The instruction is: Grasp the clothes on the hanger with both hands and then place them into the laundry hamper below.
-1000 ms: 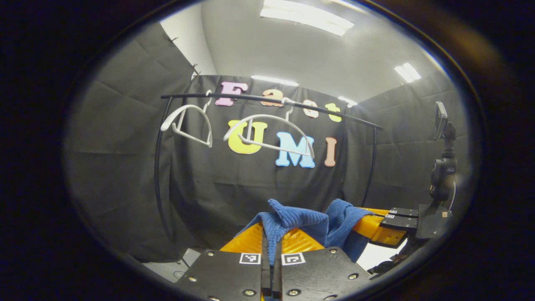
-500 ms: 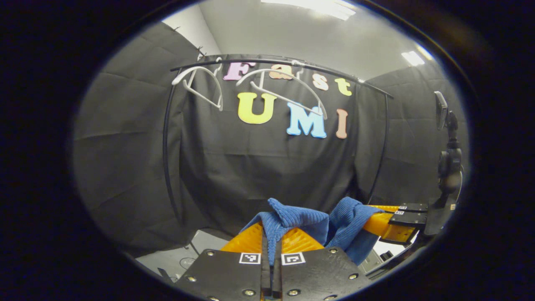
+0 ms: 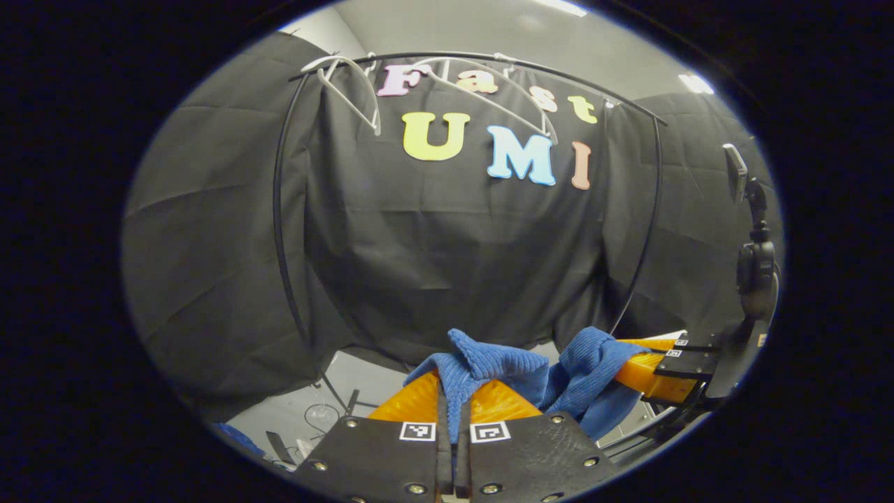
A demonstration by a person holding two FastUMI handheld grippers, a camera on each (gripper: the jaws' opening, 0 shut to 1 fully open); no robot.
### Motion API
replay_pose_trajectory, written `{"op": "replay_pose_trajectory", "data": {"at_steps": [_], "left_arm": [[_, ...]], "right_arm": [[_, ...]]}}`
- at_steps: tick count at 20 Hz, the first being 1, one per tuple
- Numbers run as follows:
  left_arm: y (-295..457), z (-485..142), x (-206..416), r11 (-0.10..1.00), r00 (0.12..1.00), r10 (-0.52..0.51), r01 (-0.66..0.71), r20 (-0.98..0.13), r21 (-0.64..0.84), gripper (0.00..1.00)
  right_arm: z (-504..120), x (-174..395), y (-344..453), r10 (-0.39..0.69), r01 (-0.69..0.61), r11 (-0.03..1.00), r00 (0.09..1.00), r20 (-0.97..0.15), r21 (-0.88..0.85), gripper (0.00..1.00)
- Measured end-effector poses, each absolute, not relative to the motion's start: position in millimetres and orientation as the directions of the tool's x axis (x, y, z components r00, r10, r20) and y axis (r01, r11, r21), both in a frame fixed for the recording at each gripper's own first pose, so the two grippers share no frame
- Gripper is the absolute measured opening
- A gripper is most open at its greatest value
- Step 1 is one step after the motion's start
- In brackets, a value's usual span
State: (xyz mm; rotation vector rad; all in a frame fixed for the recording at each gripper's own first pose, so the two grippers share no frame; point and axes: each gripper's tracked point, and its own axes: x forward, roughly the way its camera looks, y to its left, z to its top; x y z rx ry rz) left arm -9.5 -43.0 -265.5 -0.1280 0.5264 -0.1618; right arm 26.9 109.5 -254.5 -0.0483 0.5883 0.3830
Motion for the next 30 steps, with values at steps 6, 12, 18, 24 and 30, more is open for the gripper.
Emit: {"op": "replay_pose_trajectory", "data": {"at_steps": [6, 12, 18, 24, 30], "left_arm": [[-57, -320, -16, 0.982, 0.774, -0.185, 0.126, -0.605, -0.139, 0.03], [-57, -382, -52, 0.983, 0.662, -0.181, 0.133, -0.727, -0.124, 0.05], [-63, -404, -69, 0.982, 0.594, -0.173, 0.164, -0.785, -0.092, 0.64], [-61, -394, -66, 0.981, 0.604, -0.173, 0.172, -0.778, -0.084, 0.94], [-41, -355, -50, 0.987, 0.691, -0.155, 0.135, -0.706, -0.084, 0.94]], "right_arm": [[-299, 16, 97, 0.293, -0.354, 0.935, 0.711, -0.640, 0.034, 0.07], [-345, -9, 88, 0.268, -0.363, 0.931, 0.625, -0.734, 0.031, 0.10], [-363, -23, 86, 0.272, -0.360, 0.931, 0.560, -0.783, 0.065, 0.37], [-362, -26, 94, 0.274, -0.371, 0.927, 0.561, -0.781, 0.059, 0.90], [-326, -18, 89, 0.251, -0.338, 0.941, 0.635, -0.730, 0.030, 0.94]]}}
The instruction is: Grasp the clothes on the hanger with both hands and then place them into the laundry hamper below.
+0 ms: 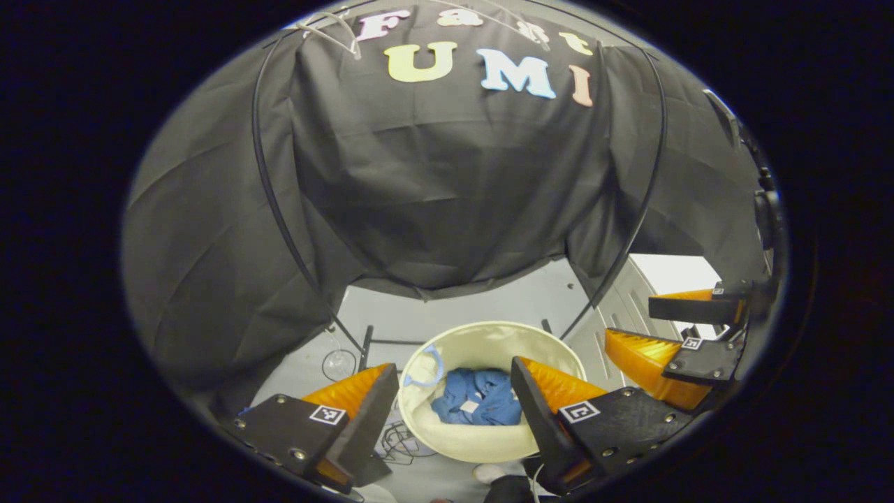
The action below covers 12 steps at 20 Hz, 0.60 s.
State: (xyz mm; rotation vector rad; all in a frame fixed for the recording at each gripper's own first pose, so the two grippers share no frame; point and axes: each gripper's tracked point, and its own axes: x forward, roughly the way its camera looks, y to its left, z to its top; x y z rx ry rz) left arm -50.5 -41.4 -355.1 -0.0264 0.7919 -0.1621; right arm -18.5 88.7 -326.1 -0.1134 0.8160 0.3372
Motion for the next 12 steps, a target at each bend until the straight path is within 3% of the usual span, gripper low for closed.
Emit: {"op": "replay_pose_trajectory", "data": {"at_steps": [3, 5, 7, 10, 12], "left_arm": [[-34, -298, -26, 0.990, 0.790, -0.143, 0.111, -0.597, -0.089, 0.94], [-28, -255, -10, 0.992, 0.850, -0.126, 0.094, -0.512, -0.088, 1.00], [-24, -208, 4, 0.994, 0.901, -0.105, 0.081, -0.420, -0.075, 0.88], [-23, -144, 17, 0.996, 0.952, -0.080, 0.064, -0.294, -0.063, 1.00], [-27, -104, 16, 0.996, 0.972, -0.074, 0.062, -0.225, -0.058, 1.00]], "right_arm": [[-283, -5, 82, 0.246, -0.316, 0.949, 0.711, -0.658, 0.014, 0.94], [-247, 6, 74, 0.246, -0.302, 0.953, 0.762, -0.599, 0.007, 0.94], [-207, 18, 63, 0.245, -0.293, 0.956, 0.818, -0.521, -0.011, 0.94], [-152, 25, 40, 0.239, -0.274, 0.961, 0.880, -0.410, -0.028, 0.92], [-115, 23, 22, 0.229, -0.253, 0.967, 0.913, -0.338, -0.029, 0.94]]}}
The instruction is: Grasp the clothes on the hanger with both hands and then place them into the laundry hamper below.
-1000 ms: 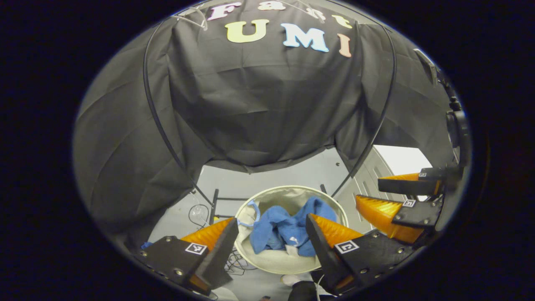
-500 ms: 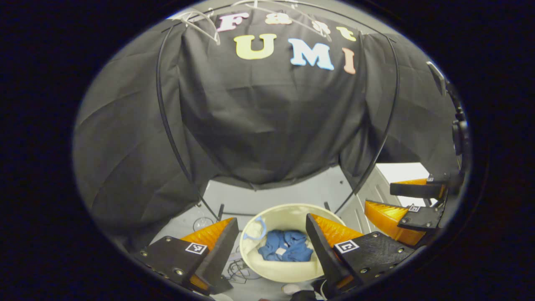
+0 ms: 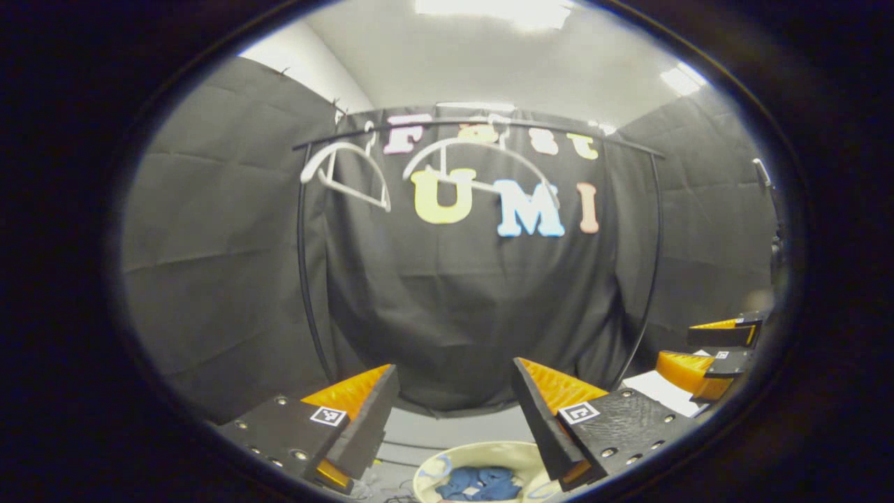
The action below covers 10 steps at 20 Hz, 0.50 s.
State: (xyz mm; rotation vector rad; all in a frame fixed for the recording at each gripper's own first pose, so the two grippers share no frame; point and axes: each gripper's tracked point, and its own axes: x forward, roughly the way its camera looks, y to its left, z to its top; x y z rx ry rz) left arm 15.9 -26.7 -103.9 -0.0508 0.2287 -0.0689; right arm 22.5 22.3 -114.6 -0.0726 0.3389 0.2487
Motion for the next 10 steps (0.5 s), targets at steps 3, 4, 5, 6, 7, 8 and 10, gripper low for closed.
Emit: {"op": "replay_pose_trajectory", "data": {"at_steps": [3, 4, 5, 6, 7, 8, 10], "left_arm": [[-40, -52, 2, 0.996, 0.987, -0.079, 0.072, -0.141, -0.052, 1.00], [-46, -37, 0, 0.996, 0.990, -0.080, 0.074, -0.117, -0.055, 1.00], [-48, -22, -9, 0.995, 0.992, -0.080, 0.075, -0.097, -0.060, 1.00], [-50, -11, -17, 0.996, 0.994, -0.076, 0.071, -0.081, -0.061, 1.00], [-56, -1, -23, 0.996, 0.995, -0.071, 0.068, -0.063, -0.061, 1.00], [-61, 8, -30, 0.996, 0.997, -0.067, 0.064, -0.049, -0.057, 0.99], [-70, 23, -42, 0.997, 0.998, -0.063, 0.062, -0.028, -0.045, 0.99]], "right_arm": [[-72, 16, -9, 0.203, -0.219, 0.975, 0.946, -0.252, -0.036, 0.92], [-62, 12, -20, 0.188, -0.205, 0.978, 0.953, -0.238, -0.046, 0.92], [-49, 7, -31, 0.179, -0.195, 0.979, 0.959, -0.218, -0.052, 0.92], [-38, 3, -40, 0.176, -0.190, 0.980, 0.964, -0.197, -0.054, 0.92], [-28, -1, -50, 0.171, -0.183, 0.982, 0.969, -0.177, -0.054, 0.92], [-19, -6, -60, 0.164, -0.175, 0.983, 0.973, -0.162, -0.055, 0.92], [-7, -14, -79, 0.143, -0.150, 0.988, 0.978, -0.151, -0.038, 0.94]]}}
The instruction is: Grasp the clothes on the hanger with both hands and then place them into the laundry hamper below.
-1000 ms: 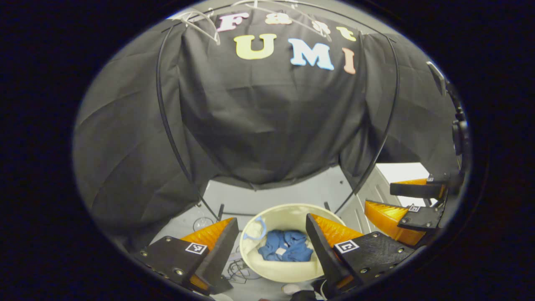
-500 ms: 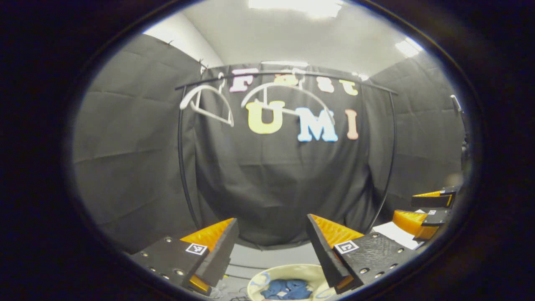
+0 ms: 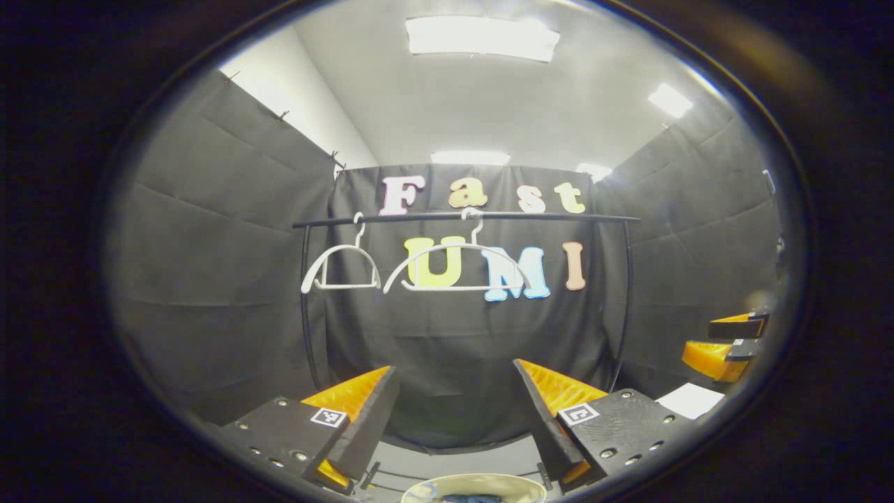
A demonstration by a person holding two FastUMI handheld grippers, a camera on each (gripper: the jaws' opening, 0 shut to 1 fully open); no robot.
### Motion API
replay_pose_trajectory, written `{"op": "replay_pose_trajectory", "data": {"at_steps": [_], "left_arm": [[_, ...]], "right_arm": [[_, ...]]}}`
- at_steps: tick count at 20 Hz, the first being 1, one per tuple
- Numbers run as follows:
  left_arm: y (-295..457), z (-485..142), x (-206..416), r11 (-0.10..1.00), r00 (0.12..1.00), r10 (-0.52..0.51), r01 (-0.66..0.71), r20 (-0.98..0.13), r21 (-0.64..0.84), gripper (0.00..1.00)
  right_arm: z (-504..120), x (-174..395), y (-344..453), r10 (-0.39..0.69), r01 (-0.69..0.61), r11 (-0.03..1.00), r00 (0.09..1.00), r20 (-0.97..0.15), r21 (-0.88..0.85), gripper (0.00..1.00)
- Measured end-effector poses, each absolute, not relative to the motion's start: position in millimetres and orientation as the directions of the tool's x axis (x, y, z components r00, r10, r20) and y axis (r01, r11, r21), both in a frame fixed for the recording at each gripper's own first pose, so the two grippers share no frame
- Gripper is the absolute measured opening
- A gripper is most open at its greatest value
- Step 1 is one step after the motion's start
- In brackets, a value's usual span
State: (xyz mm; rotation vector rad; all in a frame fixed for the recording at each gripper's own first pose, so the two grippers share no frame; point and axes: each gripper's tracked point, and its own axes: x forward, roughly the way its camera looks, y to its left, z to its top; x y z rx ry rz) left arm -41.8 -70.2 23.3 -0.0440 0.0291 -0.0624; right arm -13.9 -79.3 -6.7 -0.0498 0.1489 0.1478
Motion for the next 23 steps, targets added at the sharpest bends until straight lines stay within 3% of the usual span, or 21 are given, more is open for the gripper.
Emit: {"op": "replay_pose_trajectory", "data": {"at_steps": [11, 23], "left_arm": [[-91, 51, -92, 0.999, 0.999, -0.037, 0.037, -0.016, -0.006, 0.99], [-87, 61, -104, 1.000, 1.000, -0.012, 0.012, -0.002, -0.003, 0.99]], "right_arm": [[34, -38, -152, 0.050, -0.049, 0.999, 0.996, -0.077, 0.020, 0.92], [37, -42, -155, 0.060, -0.059, 0.998, 0.995, -0.074, 0.015, 0.94]]}}
